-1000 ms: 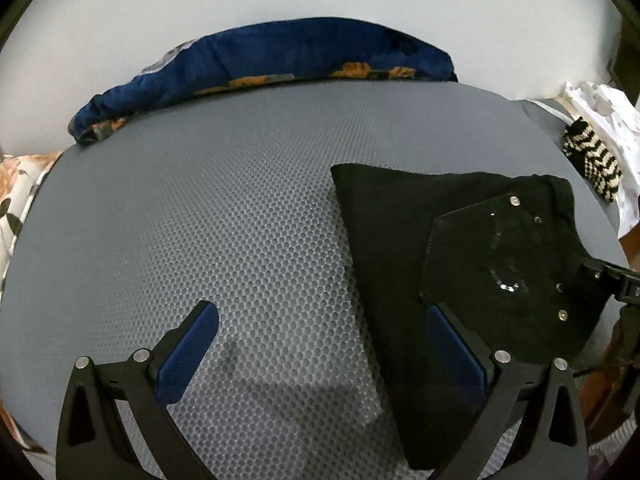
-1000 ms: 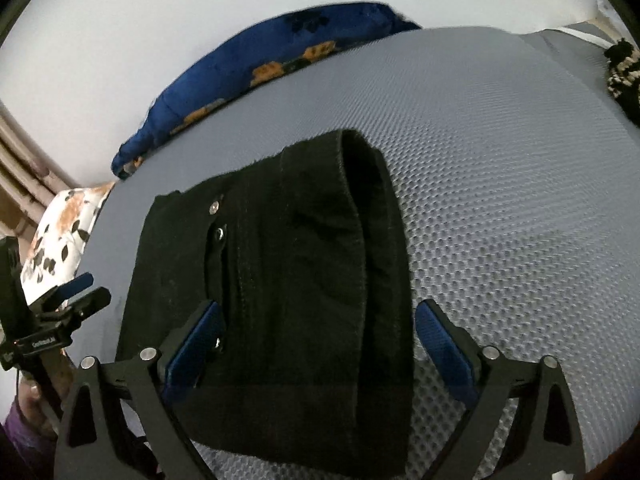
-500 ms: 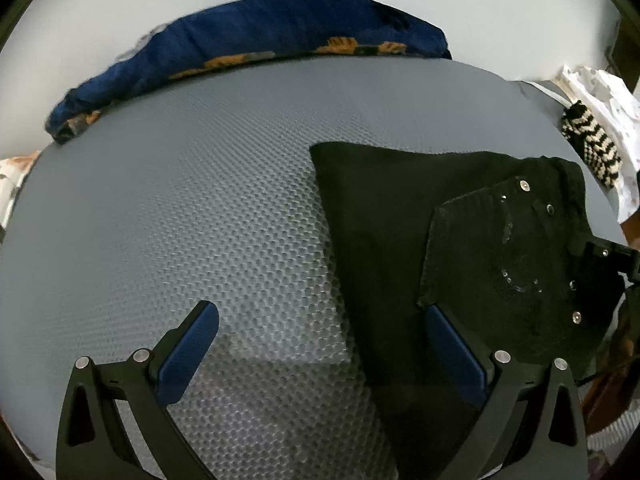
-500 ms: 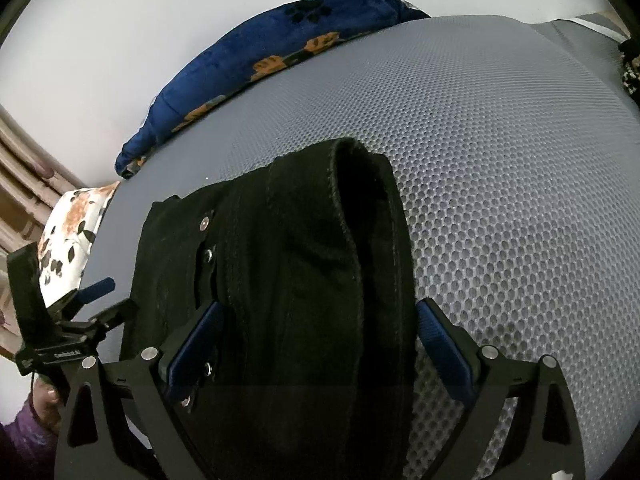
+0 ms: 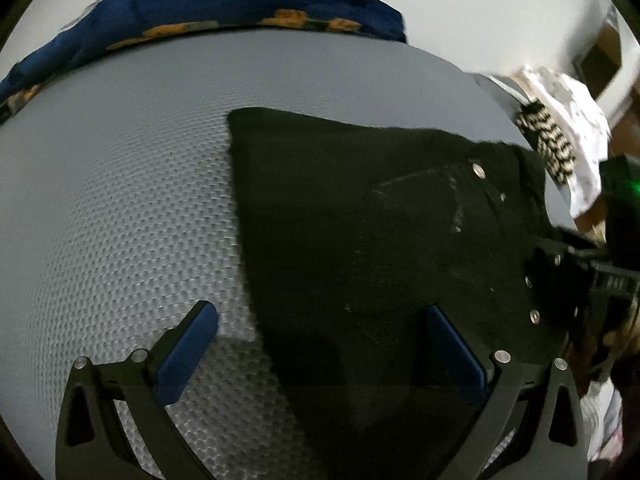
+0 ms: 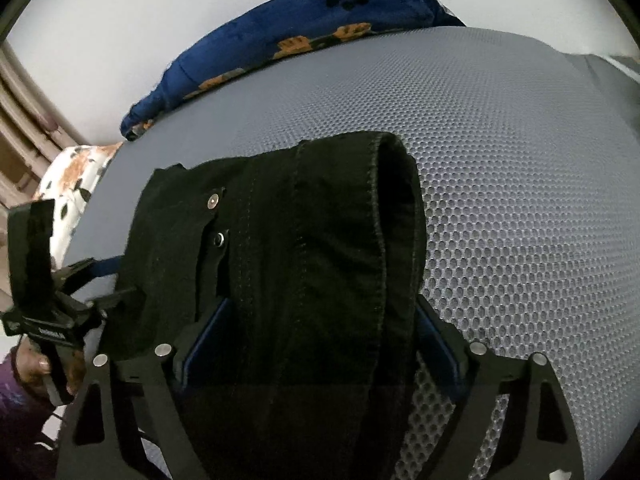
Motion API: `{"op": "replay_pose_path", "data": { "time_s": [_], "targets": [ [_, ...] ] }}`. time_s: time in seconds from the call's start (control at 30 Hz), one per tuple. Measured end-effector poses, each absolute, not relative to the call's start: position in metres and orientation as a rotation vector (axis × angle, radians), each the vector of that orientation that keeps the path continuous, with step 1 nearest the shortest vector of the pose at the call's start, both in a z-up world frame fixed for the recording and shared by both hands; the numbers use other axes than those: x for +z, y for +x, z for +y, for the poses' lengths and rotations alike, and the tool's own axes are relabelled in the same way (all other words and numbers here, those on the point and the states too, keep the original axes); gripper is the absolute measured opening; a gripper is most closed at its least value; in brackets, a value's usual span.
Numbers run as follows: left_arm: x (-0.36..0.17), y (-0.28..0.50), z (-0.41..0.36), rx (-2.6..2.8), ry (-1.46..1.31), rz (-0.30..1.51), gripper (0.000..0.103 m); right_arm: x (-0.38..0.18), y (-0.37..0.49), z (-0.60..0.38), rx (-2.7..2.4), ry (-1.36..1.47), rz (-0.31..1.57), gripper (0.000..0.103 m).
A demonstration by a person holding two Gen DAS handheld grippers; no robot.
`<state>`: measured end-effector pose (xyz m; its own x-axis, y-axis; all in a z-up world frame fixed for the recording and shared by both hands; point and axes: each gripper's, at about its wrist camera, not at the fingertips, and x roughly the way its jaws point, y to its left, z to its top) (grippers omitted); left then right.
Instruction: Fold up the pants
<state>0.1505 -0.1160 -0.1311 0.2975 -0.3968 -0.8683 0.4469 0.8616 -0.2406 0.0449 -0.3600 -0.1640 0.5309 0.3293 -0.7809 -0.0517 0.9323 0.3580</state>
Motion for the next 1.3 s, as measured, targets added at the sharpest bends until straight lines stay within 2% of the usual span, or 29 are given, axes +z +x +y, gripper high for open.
{"op": "replay_pose_path", "data": {
  "time_s": [0.23, 0.33, 0.43, 0.5, 0.53, 0.57, 0.6, 0.63, 0.67, 0.73, 0.8, 0.83, 0.97, 1.0, 1.03, 1.17, 1.23, 1.3],
  "targets": [
    [-0.131, 0.148, -0.118, -0.640, 0.062, 1.122, 0.102, -0.167, 0.039, -0.384, 0.237, 0.401, 0.982, 0.083],
    [-0.131, 0.150, -0.126, -0.698, 0.049, 1.112, 0.102, -0.167, 0.039, -0.377, 0.251, 0.360, 0.993, 0.085],
    [-0.132, 0.145, -0.135, -0.747, 0.079, 1.078, 0.102, -0.169, 0.039, -0.358, 0.292, 0.292, 0.997, 0.083],
    [-0.132, 0.146, -0.135, -0.771, 0.064, 1.063, 0.102, -0.170, 0.037, -0.350, 0.305, 0.271, 0.984, 0.065],
    [-0.132, 0.148, -0.133, -0.791, 0.034, 1.071, 0.102, -0.172, 0.037, -0.354, 0.338, 0.352, 0.987, 0.050],
    [-0.131, 0.150, -0.129, -0.797, 0.009, 1.074, 0.102, -0.174, 0.037, -0.359, 0.354, 0.414, 0.988, 0.042],
    [-0.130, 0.151, -0.126, -0.800, -0.013, 1.073, 0.097, -0.176, 0.036, -0.362, 0.363, 0.455, 0.985, 0.041],
    [-0.129, 0.151, -0.122, -0.796, -0.021, 1.066, 0.085, -0.178, 0.033, -0.363, 0.360, 0.483, 0.971, 0.039],
    [-0.128, 0.150, -0.121, -0.780, -0.006, 1.053, 0.077, -0.179, 0.031, -0.364, 0.353, 0.511, 0.960, 0.038],
    [-0.126, 0.153, -0.112, -0.755, -0.023, 1.043, 0.050, -0.179, 0.026, -0.367, 0.349, 0.572, 0.940, 0.035],
    [-0.129, 0.162, -0.095, -0.754, -0.131, 1.074, 0.039, -0.179, 0.022, -0.368, 0.352, 0.611, 0.926, 0.033],
    [-0.132, 0.167, -0.088, -0.764, -0.183, 1.094, 0.038, -0.179, 0.020, -0.368, 0.352, 0.618, 0.921, 0.033],
    [-0.132, 0.168, -0.087, -0.774, -0.187, 1.102, 0.041, -0.177, 0.023, -0.363, 0.347, 0.557, 0.949, 0.034],
    [-0.133, 0.170, -0.085, -0.768, -0.187, 1.107, 0.050, -0.177, 0.026, -0.363, 0.345, 0.549, 0.964, 0.036],
    [-0.135, 0.175, -0.085, -0.770, -0.207, 1.118, 0.053, -0.177, 0.029, -0.363, 0.335, 0.532, 0.981, 0.046],
    [-0.139, 0.192, -0.077, -0.821, -0.348, 1.121, 0.069, -0.180, 0.037, -0.366, 0.394, 0.528, 0.995, 0.065],
    [-0.139, 0.195, -0.082, -0.861, -0.338, 1.121, 0.077, -0.181, 0.042, -0.370, 0.437, 0.551, 1.015, 0.066],
    [-0.136, 0.195, -0.090, -0.875, -0.267, 1.128, 0.077, -0.182, 0.047, -0.373, 0.474, 0.553, 1.043, 0.066]
  ]
}}
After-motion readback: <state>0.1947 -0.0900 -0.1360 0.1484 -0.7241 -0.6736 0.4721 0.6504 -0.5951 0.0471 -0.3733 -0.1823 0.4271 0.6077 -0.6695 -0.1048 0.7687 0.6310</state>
